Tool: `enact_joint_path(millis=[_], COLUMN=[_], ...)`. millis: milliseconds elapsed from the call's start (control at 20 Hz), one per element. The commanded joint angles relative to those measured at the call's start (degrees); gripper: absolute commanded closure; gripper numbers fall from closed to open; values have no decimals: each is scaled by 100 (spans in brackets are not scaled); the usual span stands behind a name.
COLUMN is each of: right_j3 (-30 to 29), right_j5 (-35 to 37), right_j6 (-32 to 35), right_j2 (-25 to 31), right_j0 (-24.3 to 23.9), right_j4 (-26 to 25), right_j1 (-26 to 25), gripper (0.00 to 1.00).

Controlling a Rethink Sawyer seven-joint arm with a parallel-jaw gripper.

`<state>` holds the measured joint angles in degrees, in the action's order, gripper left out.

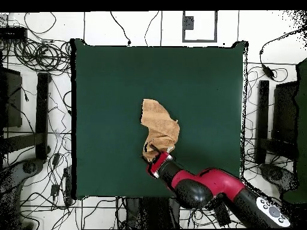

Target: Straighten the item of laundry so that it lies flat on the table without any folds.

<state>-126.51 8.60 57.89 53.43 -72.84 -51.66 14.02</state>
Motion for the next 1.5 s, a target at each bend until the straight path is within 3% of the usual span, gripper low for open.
enact_joint_path(millis=[50,300,500,600,700,950,1300,1500], right_j3=[535,728,830,904,942,1104,1146,1487], right_j5=[9,129,595,1170,1548,2412,2422,2649], right_j6=[135,44,-646,-1593,-2199,-3312,-3288,-3896], right_j2=[58,78,328,484,527,499,439,347], right_j0=[429,87,-348,-742,-965,-1282,-1513,-1603], right_j4=[-463,-431,-421,-346,-260,-7,-178,66], right_j1=[-73,-720,-1432,-2090,-2414,-2823,-2831,-3385], gripper=[0,0,0,0,0,0,0,0])
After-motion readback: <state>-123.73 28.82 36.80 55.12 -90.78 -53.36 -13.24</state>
